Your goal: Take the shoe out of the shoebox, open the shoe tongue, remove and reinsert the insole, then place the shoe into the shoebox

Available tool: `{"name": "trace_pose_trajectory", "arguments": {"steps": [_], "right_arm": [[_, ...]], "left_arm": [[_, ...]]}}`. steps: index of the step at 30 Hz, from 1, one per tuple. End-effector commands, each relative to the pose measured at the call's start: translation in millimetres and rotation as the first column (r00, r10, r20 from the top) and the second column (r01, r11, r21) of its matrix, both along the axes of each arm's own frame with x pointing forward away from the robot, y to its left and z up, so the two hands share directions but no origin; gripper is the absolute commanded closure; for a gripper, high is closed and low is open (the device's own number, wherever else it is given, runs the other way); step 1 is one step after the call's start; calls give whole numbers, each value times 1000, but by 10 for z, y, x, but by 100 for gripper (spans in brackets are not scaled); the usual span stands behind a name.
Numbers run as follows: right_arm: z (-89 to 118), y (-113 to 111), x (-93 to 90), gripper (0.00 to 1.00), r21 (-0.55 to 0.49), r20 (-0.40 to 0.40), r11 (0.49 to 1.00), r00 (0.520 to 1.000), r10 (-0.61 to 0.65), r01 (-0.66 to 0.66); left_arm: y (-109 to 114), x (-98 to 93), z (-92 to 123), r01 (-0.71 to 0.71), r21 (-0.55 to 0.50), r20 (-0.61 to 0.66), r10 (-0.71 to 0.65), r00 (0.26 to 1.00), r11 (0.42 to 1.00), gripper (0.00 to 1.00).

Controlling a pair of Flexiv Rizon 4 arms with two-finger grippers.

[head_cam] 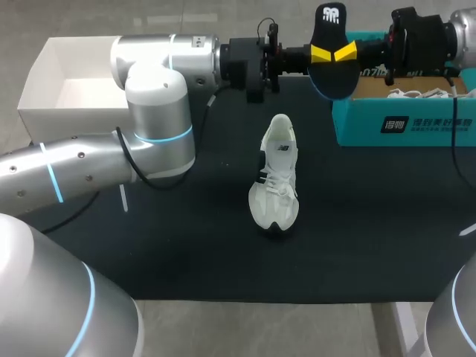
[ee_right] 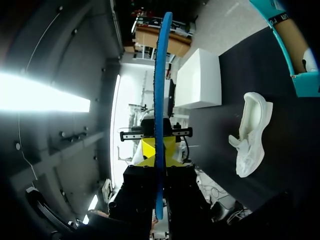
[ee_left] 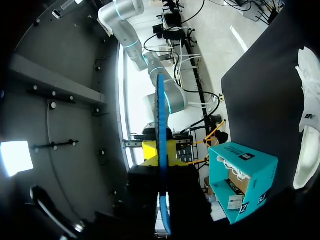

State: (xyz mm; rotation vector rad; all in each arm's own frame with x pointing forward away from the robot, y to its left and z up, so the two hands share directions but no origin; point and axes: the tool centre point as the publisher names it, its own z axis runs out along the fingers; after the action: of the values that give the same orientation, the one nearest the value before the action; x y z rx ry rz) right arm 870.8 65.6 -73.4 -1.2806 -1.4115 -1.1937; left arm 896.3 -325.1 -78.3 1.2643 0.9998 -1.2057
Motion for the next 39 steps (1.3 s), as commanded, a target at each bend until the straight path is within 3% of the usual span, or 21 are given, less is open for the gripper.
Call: {"name": "trace_pose_trajectory", "arguments": {"steps": [1, 2, 3, 4, 5, 6, 17, 29, 39], "right_arm": [[-24, -8, -10, 100, 26, -7, 1000, 1000, -7, 7], [-31, -13, -12, 100, 30, -8, 1000, 1000, -8, 9], [-33, -14, -12, 100, 30, -8, 1000, 1000, -8, 8], [-34, -14, -13, 100, 30, -8, 1000, 1000, -7, 7], [-35, -15, -15, 100, 30, -8, 1000, 1000, -7, 7], [-36, -16, -17, 100, 30, -8, 1000, 1000, -7, 7], [-65, -36, -50, 100, 17, -15, 1000, 1000, 0, 0], [-78, -25, -69, 100, 20, -16, 1000, 1000, -1, 1], [-54, -59, -58, 100, 18, -5, 1000, 1000, -10, 10]], "left_arm": [[11, 2, -20, 3, 1, 2, -3, 1000, 1000, 100], [15, 1, -21, 5, 5, 5, -5, 1000, 1000, 100], [22, 2, -23, 3, 8, 6, -3, 1000, 1000, 75], [31, 5, -24, 0, 13, 6, 0, 1000, 1000, 44], [40, 8, -23, 1, 17, 9, -2, 1000, 1000, 5], [50, 12, -23, 3, 24, 11, -3, 1000, 1000, 0], [326, 92, -22, -54, 98, 43, 50, 998, 994, 0], [597, 91, -36, -113, 103, 40, 110, 993, 988, 0], [768, 115, -56, -102, 150, 34, 98, 995, 983, 0]]}}
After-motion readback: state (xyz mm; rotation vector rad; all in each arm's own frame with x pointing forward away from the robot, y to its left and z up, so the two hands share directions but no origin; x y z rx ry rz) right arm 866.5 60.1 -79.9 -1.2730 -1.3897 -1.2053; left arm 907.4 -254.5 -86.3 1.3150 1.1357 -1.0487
